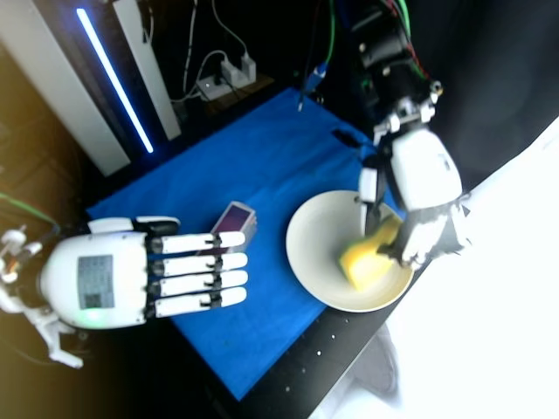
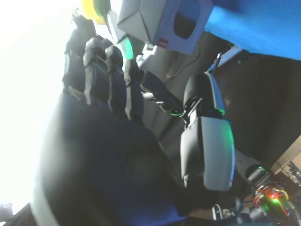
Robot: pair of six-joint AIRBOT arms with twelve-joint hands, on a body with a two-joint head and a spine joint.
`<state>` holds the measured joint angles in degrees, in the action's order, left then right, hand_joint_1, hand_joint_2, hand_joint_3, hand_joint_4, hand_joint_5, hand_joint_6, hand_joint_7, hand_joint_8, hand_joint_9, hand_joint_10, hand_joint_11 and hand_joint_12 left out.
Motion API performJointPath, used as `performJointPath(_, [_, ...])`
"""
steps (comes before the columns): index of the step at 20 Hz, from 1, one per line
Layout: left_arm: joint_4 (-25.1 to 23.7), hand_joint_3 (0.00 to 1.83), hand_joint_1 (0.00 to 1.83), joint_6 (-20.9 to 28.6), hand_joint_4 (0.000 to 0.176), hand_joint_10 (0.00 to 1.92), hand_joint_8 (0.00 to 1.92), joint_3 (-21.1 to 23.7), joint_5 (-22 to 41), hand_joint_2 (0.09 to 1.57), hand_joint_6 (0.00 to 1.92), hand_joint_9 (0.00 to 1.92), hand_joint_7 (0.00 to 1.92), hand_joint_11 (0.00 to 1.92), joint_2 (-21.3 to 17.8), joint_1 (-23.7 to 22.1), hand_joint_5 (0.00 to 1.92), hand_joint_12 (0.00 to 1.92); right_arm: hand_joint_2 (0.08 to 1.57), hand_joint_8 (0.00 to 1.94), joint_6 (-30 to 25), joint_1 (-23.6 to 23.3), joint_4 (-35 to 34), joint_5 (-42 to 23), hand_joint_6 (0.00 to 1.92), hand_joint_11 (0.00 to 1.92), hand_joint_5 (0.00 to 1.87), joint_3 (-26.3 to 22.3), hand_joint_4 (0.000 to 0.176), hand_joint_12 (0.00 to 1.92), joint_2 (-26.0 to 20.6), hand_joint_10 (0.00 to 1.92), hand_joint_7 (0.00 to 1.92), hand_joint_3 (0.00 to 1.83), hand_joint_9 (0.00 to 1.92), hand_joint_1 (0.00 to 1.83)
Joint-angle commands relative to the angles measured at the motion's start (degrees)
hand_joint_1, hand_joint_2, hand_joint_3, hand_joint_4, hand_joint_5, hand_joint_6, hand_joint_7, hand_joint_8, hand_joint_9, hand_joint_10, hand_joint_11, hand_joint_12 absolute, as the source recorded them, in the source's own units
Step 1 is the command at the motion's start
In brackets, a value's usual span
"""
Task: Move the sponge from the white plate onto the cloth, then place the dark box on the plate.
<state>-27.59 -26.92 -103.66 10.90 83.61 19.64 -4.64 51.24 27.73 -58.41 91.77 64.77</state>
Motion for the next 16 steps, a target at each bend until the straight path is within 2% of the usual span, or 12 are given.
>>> performJointPath(1, [1.1, 0.01, 1.25, 0.2, 0.000, 1.11, 1.43, 1.8, 9.7, 1.15, 0.67, 0.94, 0.84, 0.80, -1.5, -0.4, 1.02, 1.50, 1.16, 0.00, -0.8, -1.0, -3.3, -5.7, 0.00, 0.00, 0.32, 0.2, 0.047, 0.41, 0.1, 0.00, 0.26, 0.00, 0.19, 0.81])
performJointPath(2, [1.7, 0.00, 1.35, 0.2, 0.000, 1.32, 1.20, 4.6, 12.9, 1.12, 0.54, 0.93, 0.88, 0.76, -3.8, -0.1, 1.08, 1.42, 1.16, 0.00, -1.1, -1.0, -3.4, -5.7, 0.00, 0.00, 0.31, 0.1, 0.055, 0.42, 0.1, 0.00, 0.26, 0.00, 0.19, 0.81])
performJointPath(3, [2.1, 0.00, 1.28, 0.2, 0.000, 1.01, 1.10, 7.0, 15.6, 1.09, 0.57, 0.94, 1.00, 0.72, -6.0, 0.0, 1.11, 1.40, 1.17, 0.00, -1.1, -1.0, -3.5, -5.7, 0.00, 0.00, 0.30, -0.1, 0.059, 0.31, 0.0, 0.01, 0.26, 0.00, 0.17, 0.79])
performJointPath(4, [2.0, 0.00, 1.39, 0.2, 0.000, 1.15, 0.81, 11.0, 19.1, 1.07, 0.68, 0.99, 1.07, 0.77, -9.2, 0.3, 1.05, 1.13, 1.18, 0.00, -1.1, -1.0, -3.6, -5.7, 0.00, 0.00, 0.28, -0.5, 0.064, 0.21, 0.0, 0.00, 0.23, 0.00, 0.14, 0.77])
performJointPath(6, [1.1, 0.00, 1.38, 0.2, 0.000, 1.19, 0.89, 16.9, 23.3, 1.08, 0.66, 0.95, 1.03, 0.70, -14.5, 1.4, 1.08, 1.18, 1.18, 0.00, -1.1, -1.0, -3.8, -5.7, 0.00, 0.00, 0.28, -1.1, 0.064, 0.25, 0.0, 0.00, 0.22, 0.00, 0.14, 0.76])
performJointPath(8, [1.0, 0.00, 1.39, 0.2, 0.000, 1.18, 0.80, 23.8, 27.7, 1.05, 0.29, 0.94, 1.13, 0.37, -21.2, 5.0, 1.29, 1.40, 1.20, 0.00, -1.1, -1.0, -3.9, -5.7, 0.00, 0.00, 0.28, -1.6, 0.067, 0.36, 0.0, 0.00, 0.22, 0.00, 0.17, 0.75])
performJointPath(9, [0.7, 0.00, 1.30, 0.3, 0.000, 1.03, 0.95, 27.1, 29.4, 1.05, 0.49, 1.03, 1.11, 0.88, -24.4, 7.2, 1.17, 1.40, 1.20, 0.00, -1.1, -1.0, -3.9, -5.7, 0.00, 0.00, 0.28, -1.7, 0.068, 0.37, 0.0, 0.00, 0.23, 0.00, 0.18, 0.73])
performJointPath(12, [-0.6, 0.00, 1.26, 1.4, 0.000, 0.99, 1.11, 34.4, 32.0, 1.08, 0.59, 0.93, 1.02, 0.72, -30.8, 13.3, 1.12, 1.46, 1.19, 0.01, -1.1, -1.0, -3.9, -6.1, 0.00, 0.02, 0.28, -2.3, 0.074, 0.38, 0.0, 0.01, 0.25, 0.00, 0.21, 0.72])
performJointPath(13, [-0.5, 0.01, 1.24, 2.5, 0.000, 0.59, 0.92, 36.2, 32.9, 1.08, 0.84, 0.90, 1.08, 0.52, -32.2, 16.2, 1.03, 1.22, 1.19, 0.01, -1.1, -1.0, -4.0, -6.3, 0.00, 0.01, 0.29, -2.3, 0.068, 0.37, 0.0, 0.01, 0.26, 0.00, 0.21, 0.72])
performJointPath(14, [0.1, 0.00, 1.25, 3.2, 0.000, 0.46, 0.89, 37.4, 33.5, 1.07, 0.73, 1.18, 1.10, 0.91, -32.8, 18.6, 1.08, 1.17, 1.18, 0.00, -1.1, -1.0, -4.0, -6.4, 0.00, 0.05, 0.30, -2.3, 0.089, 0.29, 0.0, 0.00, 0.28, 0.00, 0.21, 0.74])
performJointPath(15, [1.6, 0.00, 1.25, 3.3, 0.000, 0.43, 0.79, 38.2, 33.9, 1.06, 0.73, 1.23, 1.15, 0.96, -32.9, 21.4, 1.09, 1.16, 1.17, 0.00, -1.1, -1.0, -4.0, -6.5, 0.00, 0.05, 0.31, -2.3, 0.106, 0.29, 0.0, 0.00, 0.28, 0.00, 0.21, 0.72])
performJointPath(16, [2.9, 0.01, 1.37, 3.3, 0.000, 0.90, 0.69, 38.3, 33.8, 1.03, 0.58, 1.12, 1.13, 0.99, -32.2, 23.5, 1.16, 1.15, 1.16, 0.00, -1.1, -1.0, -4.0, -6.5, 0.00, 0.05, 0.31, -2.2, 0.109, 0.28, 0.0, 0.00, 0.28, 0.00, 0.21, 0.72])
